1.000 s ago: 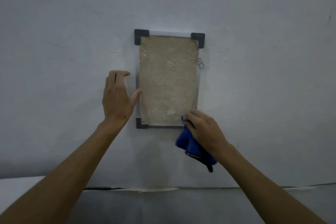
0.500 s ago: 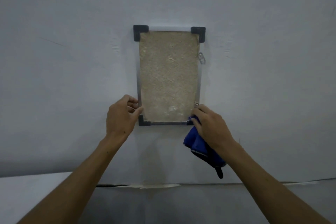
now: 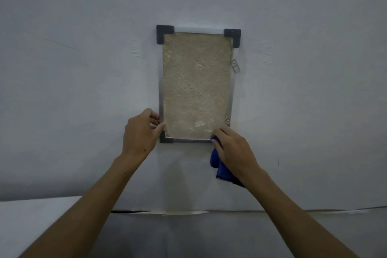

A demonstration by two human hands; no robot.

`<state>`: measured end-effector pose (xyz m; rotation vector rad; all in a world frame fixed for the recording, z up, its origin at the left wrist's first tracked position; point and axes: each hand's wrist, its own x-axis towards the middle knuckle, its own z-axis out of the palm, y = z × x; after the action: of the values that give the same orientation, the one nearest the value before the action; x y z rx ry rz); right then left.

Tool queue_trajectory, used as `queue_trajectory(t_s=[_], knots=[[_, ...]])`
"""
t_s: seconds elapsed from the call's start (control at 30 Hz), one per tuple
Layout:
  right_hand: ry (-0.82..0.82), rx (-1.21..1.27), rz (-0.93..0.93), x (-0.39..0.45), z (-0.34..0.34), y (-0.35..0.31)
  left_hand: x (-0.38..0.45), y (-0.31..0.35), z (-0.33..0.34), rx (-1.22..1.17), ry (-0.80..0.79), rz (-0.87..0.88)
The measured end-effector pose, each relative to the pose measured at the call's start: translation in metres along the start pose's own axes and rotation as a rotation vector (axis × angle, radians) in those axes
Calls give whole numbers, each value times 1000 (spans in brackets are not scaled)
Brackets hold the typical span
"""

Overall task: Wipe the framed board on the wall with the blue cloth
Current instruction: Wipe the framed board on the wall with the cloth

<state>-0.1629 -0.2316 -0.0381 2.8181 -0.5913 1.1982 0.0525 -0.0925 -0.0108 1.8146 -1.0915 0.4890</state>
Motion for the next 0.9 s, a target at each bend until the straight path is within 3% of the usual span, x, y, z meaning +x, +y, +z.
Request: queue_trajectory(t_s=[0.9], knots=[[-45,44,5,7,22,-13,17,-3,-13,-8,-171,-14]])
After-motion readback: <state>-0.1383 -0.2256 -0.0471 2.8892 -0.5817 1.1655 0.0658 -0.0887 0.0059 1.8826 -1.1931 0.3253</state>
